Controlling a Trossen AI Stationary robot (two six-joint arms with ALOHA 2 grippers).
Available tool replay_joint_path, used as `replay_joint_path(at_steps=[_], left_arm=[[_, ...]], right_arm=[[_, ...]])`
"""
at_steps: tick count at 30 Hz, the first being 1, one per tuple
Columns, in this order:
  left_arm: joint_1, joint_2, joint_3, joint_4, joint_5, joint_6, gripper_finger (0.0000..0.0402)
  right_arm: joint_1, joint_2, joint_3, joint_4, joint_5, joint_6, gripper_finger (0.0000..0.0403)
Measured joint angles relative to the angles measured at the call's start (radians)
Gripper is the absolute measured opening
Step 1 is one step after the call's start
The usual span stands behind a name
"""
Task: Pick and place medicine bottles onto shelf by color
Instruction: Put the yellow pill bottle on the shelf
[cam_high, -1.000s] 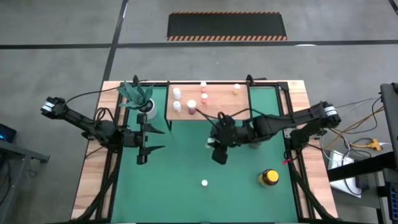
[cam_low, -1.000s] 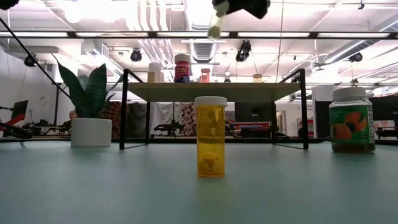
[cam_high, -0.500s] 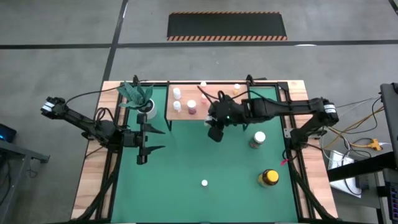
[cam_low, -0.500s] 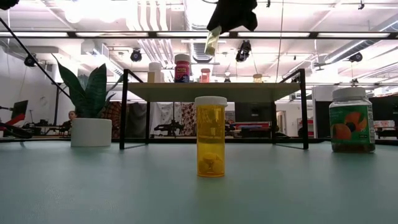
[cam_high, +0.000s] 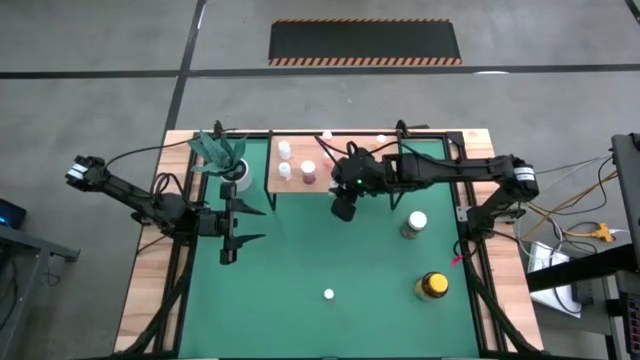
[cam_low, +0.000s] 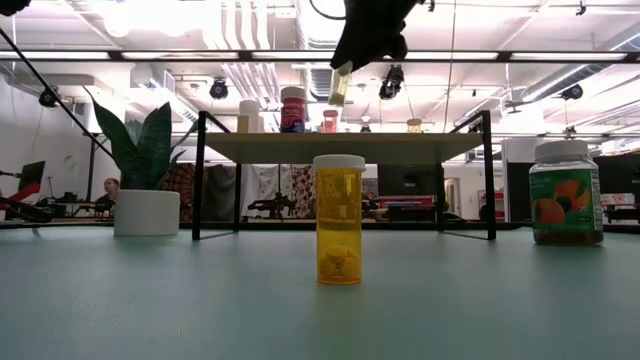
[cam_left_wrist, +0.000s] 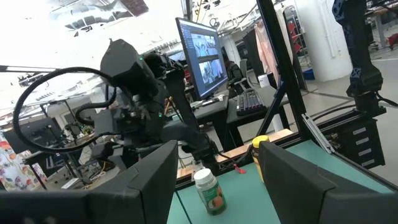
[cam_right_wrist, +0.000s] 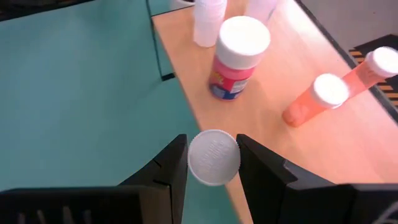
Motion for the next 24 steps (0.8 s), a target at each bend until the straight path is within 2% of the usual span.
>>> replay_joint_path(at_steps=[24], left_arm=[[0.000,0.000,0.000,0.000,-0.005,0.000,0.0206]], right_arm=[[-0.074,0.069,0.005,0.022,0.008,-0.051,0.0114]])
